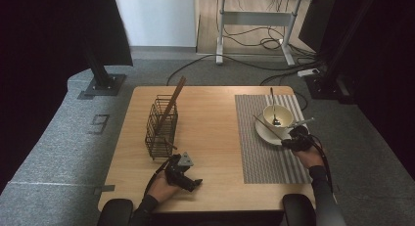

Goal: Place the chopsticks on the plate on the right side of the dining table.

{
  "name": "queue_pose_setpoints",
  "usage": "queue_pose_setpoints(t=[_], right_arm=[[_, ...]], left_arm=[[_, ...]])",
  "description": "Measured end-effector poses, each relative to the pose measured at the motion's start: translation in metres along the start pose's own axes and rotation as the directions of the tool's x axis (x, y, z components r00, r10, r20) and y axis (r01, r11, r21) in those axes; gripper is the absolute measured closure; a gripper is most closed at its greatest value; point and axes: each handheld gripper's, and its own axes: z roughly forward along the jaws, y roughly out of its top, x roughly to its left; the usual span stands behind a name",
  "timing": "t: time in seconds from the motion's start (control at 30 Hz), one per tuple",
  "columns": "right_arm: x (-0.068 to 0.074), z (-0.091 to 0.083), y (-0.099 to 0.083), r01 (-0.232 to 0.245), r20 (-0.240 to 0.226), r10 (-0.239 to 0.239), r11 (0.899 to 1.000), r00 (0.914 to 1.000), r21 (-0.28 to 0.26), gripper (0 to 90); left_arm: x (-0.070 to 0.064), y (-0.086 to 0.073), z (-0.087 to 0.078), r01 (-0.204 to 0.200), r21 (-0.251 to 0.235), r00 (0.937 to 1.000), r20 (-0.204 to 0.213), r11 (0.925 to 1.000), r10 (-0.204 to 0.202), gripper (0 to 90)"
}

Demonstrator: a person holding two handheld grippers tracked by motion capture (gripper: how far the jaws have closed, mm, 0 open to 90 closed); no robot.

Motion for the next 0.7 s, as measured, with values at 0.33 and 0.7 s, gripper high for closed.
queue_pose_setpoints(t=[0.33,0.7], right_arm=[[-0.006,0.0,-0.004,-0.018,0.025,0.019,0.999,0.9995,-0.033,82.5],[-0.008,-0.001,-0.01,-0.059,-0.014,0.058,0.993,0.9982,-0.099,61.8]], left_arm=[[0.0,0.0,0.0,-0.001,0.0,1.0,0.0,1.0,0.001,1.9],[0.0,0.0,0.0,0.002,-0.003,1.0,-0.001,1.0,-0.002,2.1]])
